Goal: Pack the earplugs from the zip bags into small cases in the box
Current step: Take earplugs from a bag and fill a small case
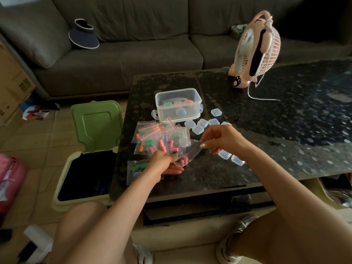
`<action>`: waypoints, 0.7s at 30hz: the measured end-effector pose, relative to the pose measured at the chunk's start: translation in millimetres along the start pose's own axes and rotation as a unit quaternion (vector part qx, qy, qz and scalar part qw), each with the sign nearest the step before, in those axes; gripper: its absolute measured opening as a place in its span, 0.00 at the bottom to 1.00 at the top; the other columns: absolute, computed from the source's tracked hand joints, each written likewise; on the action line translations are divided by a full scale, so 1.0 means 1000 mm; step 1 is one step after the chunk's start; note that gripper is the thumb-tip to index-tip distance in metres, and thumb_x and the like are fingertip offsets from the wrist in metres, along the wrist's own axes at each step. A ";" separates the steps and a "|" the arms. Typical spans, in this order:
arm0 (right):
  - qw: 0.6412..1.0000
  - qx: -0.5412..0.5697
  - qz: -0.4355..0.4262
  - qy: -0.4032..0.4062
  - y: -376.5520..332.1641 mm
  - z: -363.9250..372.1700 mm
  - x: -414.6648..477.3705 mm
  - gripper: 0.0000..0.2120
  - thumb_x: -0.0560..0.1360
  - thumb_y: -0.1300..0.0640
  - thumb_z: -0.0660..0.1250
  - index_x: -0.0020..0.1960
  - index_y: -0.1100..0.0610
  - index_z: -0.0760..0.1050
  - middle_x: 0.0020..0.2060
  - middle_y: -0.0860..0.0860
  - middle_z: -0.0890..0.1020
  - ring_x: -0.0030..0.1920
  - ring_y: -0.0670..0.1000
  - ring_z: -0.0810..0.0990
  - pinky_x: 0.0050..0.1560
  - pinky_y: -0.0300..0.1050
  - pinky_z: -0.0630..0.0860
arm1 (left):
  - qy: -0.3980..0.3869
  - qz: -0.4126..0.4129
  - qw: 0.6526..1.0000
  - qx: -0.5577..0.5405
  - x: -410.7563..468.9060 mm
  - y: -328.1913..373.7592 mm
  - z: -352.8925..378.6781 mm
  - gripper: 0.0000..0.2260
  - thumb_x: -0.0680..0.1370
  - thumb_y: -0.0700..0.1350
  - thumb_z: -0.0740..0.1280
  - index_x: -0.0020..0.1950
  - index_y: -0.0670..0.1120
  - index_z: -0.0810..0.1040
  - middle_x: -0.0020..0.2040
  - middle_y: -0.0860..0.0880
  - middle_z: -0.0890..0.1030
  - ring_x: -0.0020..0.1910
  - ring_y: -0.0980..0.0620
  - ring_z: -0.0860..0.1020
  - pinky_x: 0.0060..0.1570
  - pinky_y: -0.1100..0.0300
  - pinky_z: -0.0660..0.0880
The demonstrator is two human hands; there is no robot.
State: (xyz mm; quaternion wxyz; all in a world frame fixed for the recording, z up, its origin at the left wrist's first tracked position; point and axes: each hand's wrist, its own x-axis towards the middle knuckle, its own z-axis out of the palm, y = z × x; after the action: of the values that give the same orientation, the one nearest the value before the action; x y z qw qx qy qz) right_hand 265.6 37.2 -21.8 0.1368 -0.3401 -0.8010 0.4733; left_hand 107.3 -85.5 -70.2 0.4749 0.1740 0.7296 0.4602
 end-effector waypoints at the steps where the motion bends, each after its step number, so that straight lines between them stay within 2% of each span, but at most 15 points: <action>1: 1.000 -0.002 -0.003 0.003 0.000 0.000 0.000 0.04 0.70 0.62 0.74 0.42 0.58 0.78 0.34 0.52 0.81 0.31 0.48 0.80 0.36 0.38 0.80 | 0.000 0.002 1.000 0.001 0.000 0.000 0.000 0.08 0.78 0.43 0.65 0.51 0.38 0.76 0.40 0.41 0.82 0.31 0.51 0.82 0.27 0.63 0.78; 7: 0.998 0.024 -0.018 0.055 0.000 -0.001 0.002 0.04 0.70 0.62 0.73 0.39 0.59 0.78 0.31 0.50 0.80 0.27 0.43 0.77 0.33 0.37 0.77 | -0.012 0.020 1.000 -0.021 0.001 0.000 0.001 0.11 0.79 0.46 0.63 0.51 0.38 0.75 0.37 0.41 0.82 0.29 0.51 0.82 0.27 0.63 0.78; 10: 0.994 0.052 -0.024 0.089 -0.001 -0.004 0.003 0.05 0.70 0.62 0.73 0.42 0.63 0.78 0.30 0.51 0.80 0.28 0.47 0.77 0.32 0.38 0.76 | -0.007 0.027 0.999 -0.021 0.003 -0.001 0.002 0.12 0.79 0.47 0.63 0.50 0.37 0.75 0.34 0.41 0.82 0.28 0.51 0.82 0.26 0.63 0.78; 13: 0.990 0.071 -0.034 0.116 -0.003 -0.006 0.003 0.07 0.71 0.61 0.73 0.45 0.64 0.79 0.32 0.54 0.81 0.31 0.51 0.78 0.36 0.44 0.78 | -0.008 0.030 0.999 -0.029 0.004 -0.002 0.002 0.12 0.80 0.46 0.62 0.51 0.36 0.74 0.31 0.42 0.81 0.27 0.50 0.81 0.27 0.62 0.79; 17: 0.984 0.112 -0.043 0.129 -0.007 -0.007 0.004 0.07 0.71 0.62 0.72 0.45 0.66 0.78 0.35 0.59 0.81 0.32 0.53 0.77 0.36 0.44 0.78 | -0.016 0.047 0.998 -0.035 0.006 -0.004 0.001 0.11 0.80 0.44 0.61 0.53 0.37 0.74 0.35 0.41 0.82 0.29 0.50 0.82 0.28 0.62 0.79; 21: 0.985 0.123 -0.046 0.114 -0.013 -0.005 0.006 0.04 0.72 0.62 0.71 0.42 0.62 0.77 0.31 0.53 0.81 0.29 0.49 0.77 0.33 0.39 0.77 | 0.004 0.108 0.993 -0.046 0.006 -0.003 -0.001 0.12 0.82 0.47 0.57 0.55 0.39 0.75 0.41 0.43 0.82 0.32 0.52 0.81 0.30 0.64 0.79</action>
State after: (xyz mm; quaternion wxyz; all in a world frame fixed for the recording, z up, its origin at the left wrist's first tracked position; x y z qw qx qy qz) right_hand 258.8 40.4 -9.1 0.2898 -0.3357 -0.7306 0.5191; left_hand 104.0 -83.1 -75.8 0.4268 0.2279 0.6863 0.5430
